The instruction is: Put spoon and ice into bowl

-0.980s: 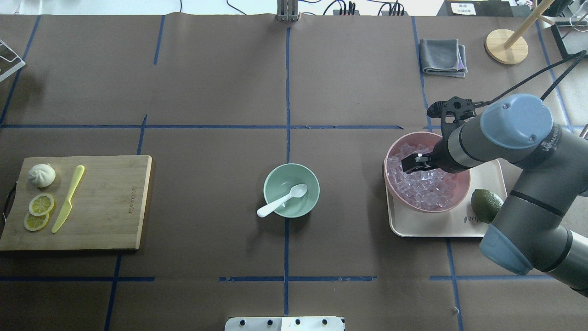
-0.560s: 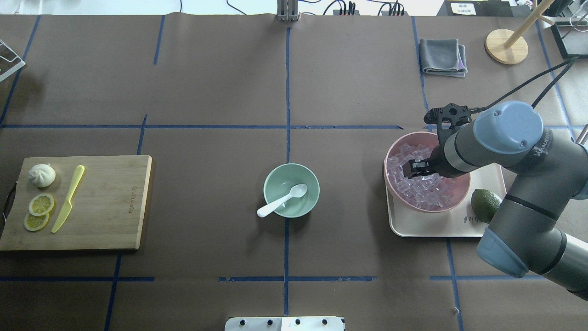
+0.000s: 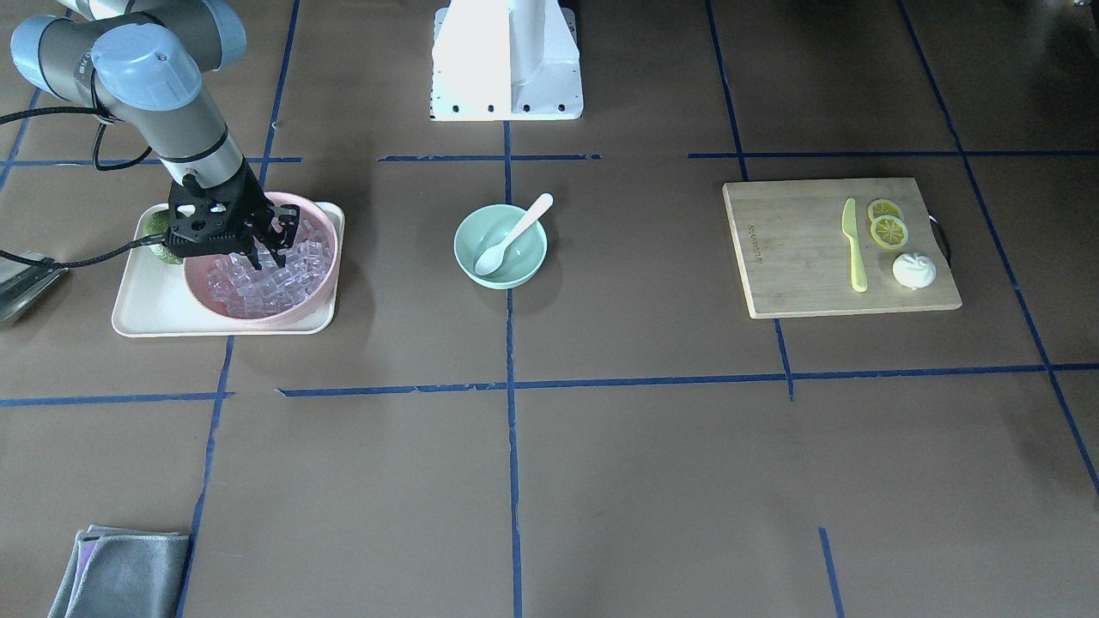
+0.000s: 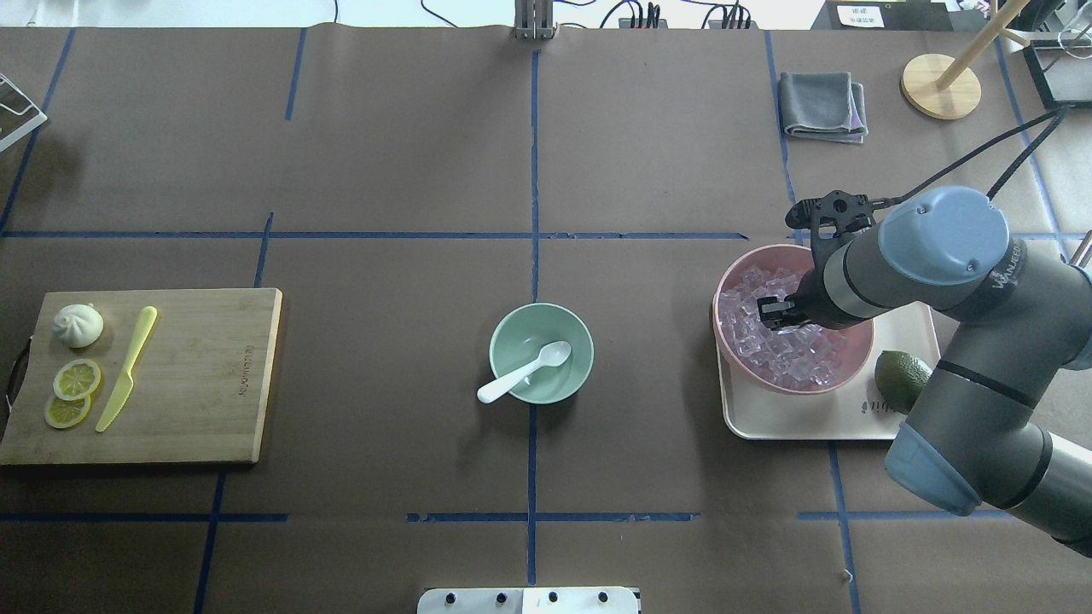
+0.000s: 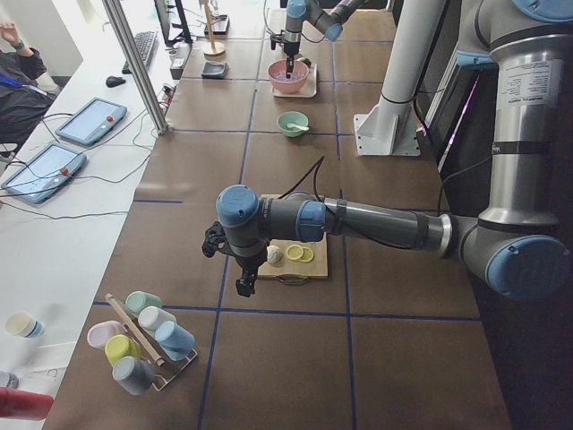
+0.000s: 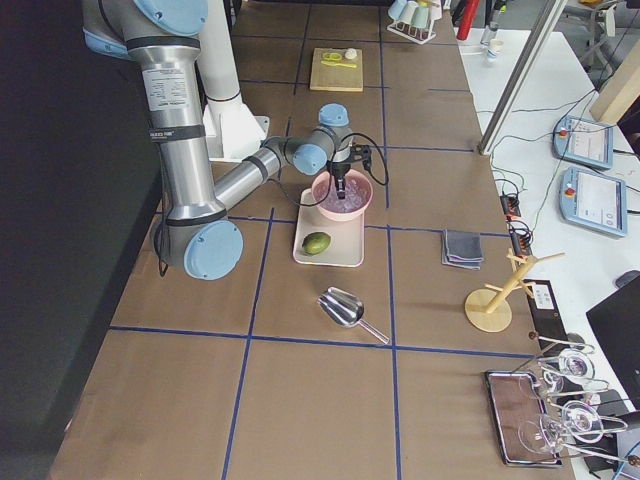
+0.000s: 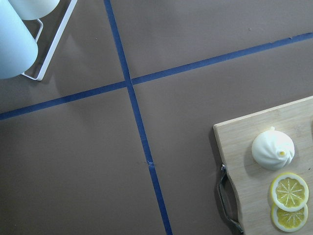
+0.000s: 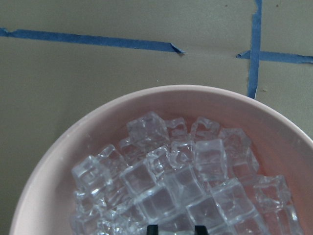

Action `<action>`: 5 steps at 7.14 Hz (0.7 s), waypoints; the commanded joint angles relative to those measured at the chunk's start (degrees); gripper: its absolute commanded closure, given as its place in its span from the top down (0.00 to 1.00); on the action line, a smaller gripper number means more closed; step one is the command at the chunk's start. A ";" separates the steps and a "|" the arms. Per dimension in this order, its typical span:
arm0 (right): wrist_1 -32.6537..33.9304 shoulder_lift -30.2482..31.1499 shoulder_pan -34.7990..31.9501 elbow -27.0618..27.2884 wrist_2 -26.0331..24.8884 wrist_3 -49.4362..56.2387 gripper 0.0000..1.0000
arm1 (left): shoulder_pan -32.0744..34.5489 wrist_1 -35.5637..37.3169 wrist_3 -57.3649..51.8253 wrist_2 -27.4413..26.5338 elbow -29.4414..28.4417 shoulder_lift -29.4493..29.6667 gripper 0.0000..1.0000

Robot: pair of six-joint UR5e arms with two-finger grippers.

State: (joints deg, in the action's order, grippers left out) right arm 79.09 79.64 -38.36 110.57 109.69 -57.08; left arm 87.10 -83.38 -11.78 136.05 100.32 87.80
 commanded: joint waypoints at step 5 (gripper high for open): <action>13.78 -16.75 3.27 -0.78 -3.58 -18.75 0.03 | 0.00 0.06 0.00 0.00 -0.03 0.00 1.00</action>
State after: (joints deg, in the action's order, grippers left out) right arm 88.33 68.13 -36.91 110.90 108.15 -72.08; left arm 87.10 -83.33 -11.78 136.05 100.28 87.80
